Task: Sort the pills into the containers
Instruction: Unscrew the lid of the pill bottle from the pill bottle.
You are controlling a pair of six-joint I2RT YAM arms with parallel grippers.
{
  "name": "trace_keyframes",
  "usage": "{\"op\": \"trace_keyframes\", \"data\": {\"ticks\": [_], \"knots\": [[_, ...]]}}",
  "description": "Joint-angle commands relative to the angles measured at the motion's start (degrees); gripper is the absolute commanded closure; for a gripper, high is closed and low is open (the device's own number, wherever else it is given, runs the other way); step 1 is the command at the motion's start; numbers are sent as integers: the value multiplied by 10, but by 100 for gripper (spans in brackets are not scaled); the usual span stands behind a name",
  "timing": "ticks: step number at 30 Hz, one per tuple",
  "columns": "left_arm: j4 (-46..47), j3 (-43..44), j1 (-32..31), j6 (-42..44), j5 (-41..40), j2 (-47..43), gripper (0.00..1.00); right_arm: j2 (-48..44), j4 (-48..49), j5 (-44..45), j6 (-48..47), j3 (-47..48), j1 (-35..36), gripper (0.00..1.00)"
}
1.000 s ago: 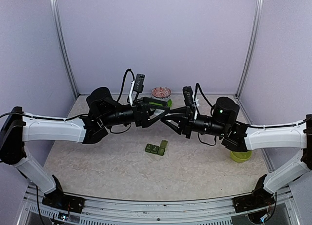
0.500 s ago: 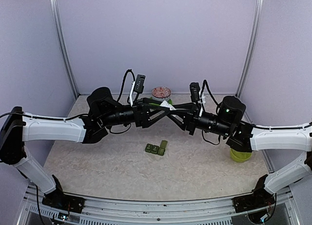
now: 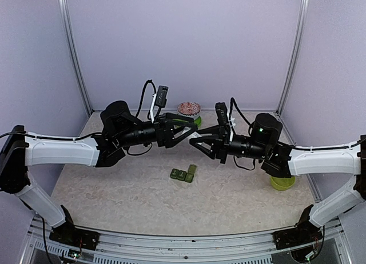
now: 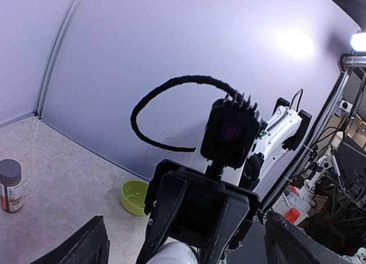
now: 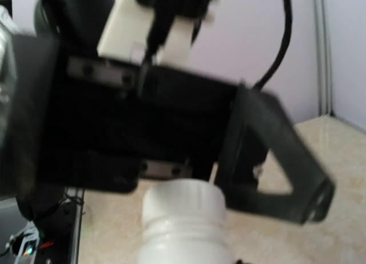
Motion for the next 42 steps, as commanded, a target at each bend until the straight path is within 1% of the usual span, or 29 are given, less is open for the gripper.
{"op": "trace_keyframes", "data": {"ticks": [1, 11, 23, 36, 39, 42], "knots": [[16, 20, 0, 0, 7, 3, 9, 28, 38, -16, 17, 14, 8, 79], [20, 17, -4, 0, 11, 10, 12, 32, 56, 0, 21, 6, 8, 79], [25, 15, -5, 3, 23, 10, 25, 26, 46, 69, 28, -9, 4, 79], [24, 5, -2, 2, 15, 5, 29, -2, 51, 80, 30, -30, -10, 79], [23, 5, 0, 0, 13, 7, 32, -3, 49, 80, 29, -30, -11, 79], [21, 4, 1, -2, 10, 8, 38, -4, 51, 80, 29, -33, -12, 79]]}}
